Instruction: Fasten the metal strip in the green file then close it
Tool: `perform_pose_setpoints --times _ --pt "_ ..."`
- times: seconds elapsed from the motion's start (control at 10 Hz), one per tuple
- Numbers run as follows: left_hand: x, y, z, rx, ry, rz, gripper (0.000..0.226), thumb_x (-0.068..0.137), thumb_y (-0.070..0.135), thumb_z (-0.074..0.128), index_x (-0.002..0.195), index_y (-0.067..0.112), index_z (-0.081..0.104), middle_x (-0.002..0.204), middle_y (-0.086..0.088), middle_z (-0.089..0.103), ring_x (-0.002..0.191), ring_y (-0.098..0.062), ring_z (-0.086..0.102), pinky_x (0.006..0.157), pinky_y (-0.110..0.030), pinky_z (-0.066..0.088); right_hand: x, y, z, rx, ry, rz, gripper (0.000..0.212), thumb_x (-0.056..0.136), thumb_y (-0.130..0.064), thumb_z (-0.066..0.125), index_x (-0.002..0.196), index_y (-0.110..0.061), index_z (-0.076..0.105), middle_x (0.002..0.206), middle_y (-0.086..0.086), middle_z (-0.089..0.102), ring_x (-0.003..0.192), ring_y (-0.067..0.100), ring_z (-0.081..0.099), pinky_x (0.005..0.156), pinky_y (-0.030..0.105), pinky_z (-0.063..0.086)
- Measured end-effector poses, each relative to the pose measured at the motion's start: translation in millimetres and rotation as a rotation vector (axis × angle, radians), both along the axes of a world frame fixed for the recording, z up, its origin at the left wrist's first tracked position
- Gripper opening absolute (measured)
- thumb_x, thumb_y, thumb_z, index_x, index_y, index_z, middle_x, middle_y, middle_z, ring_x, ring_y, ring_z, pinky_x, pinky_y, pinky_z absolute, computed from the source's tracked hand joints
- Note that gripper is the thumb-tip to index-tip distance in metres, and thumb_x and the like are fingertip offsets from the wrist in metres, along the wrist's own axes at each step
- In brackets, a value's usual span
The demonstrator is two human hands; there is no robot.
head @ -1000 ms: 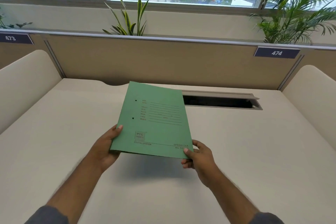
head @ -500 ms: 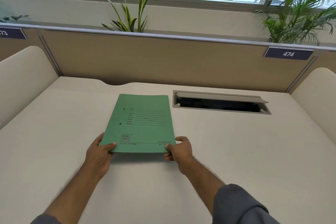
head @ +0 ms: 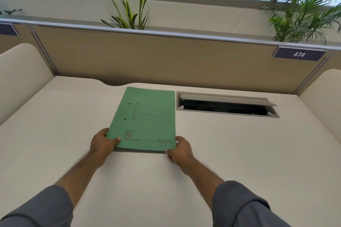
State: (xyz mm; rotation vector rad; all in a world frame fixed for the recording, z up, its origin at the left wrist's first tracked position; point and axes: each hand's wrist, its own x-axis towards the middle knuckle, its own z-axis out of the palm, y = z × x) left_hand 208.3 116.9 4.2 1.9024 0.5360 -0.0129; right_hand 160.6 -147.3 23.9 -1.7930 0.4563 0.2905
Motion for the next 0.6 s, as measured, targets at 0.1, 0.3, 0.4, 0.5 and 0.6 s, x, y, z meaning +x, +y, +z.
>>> perform_pose_setpoints --times 0.1,0.3,0.4,0.5,0.6 --pt "8.9 3.5 -3.9 0.078 0.033 -0.087 0.038 0.08 0.003 0.075 0.116 0.008 0.063 0.108 -0.011 0.07 0.081 -0.021 0.064 0.063 -0.022 0.048 6.1 0.8 -2.3 -0.052 -0.02 0.032 0.033 0.071 0.002 0.065 0.092 -0.021 0.053 0.105 0.011 0.07 0.069 0.023 0.057 0.055 0.03 0.047" --pt "9.9 2.8 -5.6 0.45 0.063 -0.196 0.059 0.076 0.015 0.079 0.13 0.007 0.058 0.123 -0.02 0.06 0.11 -0.037 0.059 0.095 -0.046 0.051 7.7 1.4 -4.8 -0.453 -0.045 0.175 0.045 0.078 -0.02 0.065 0.12 -0.009 0.052 0.117 0.01 0.047 0.101 0.029 0.06 0.085 0.038 0.055" --pt "-6.3 -6.1 1.5 0.712 0.067 -0.307 0.069 0.08 0.027 0.073 0.141 0.008 0.048 0.139 -0.017 0.05 0.125 -0.038 0.048 0.103 -0.047 0.045 -3.2 -4.7 3.1 -0.689 -0.147 0.249 0.045 0.081 -0.027 0.062 0.122 -0.011 0.051 0.118 0.008 0.049 0.105 0.03 0.055 0.089 0.041 0.051" --pt "-21.5 -17.5 -1.1 0.83 -0.036 -0.334 0.067 0.082 0.031 0.069 0.141 0.007 0.047 0.143 -0.016 0.05 0.13 -0.036 0.046 0.107 -0.047 0.043 -11.7 -16.9 1.7 -0.794 -0.232 0.245 0.045 0.082 -0.03 0.061 0.122 -0.011 0.051 0.118 0.008 0.053 0.107 0.029 0.053 0.092 0.04 0.047" --pt "-34.7 -30.9 -2.5 0.903 -0.139 -0.408 0.068 0.085 0.036 0.065 0.143 0.006 0.044 0.147 -0.016 0.048 0.136 -0.035 0.041 0.113 -0.047 0.037 -21.0 -30.9 1.7 -0.88 -0.289 0.237 0.051 0.084 -0.037 0.06 0.126 -0.009 0.048 0.125 0.009 0.053 0.119 0.031 0.048 0.101 0.039 0.042"
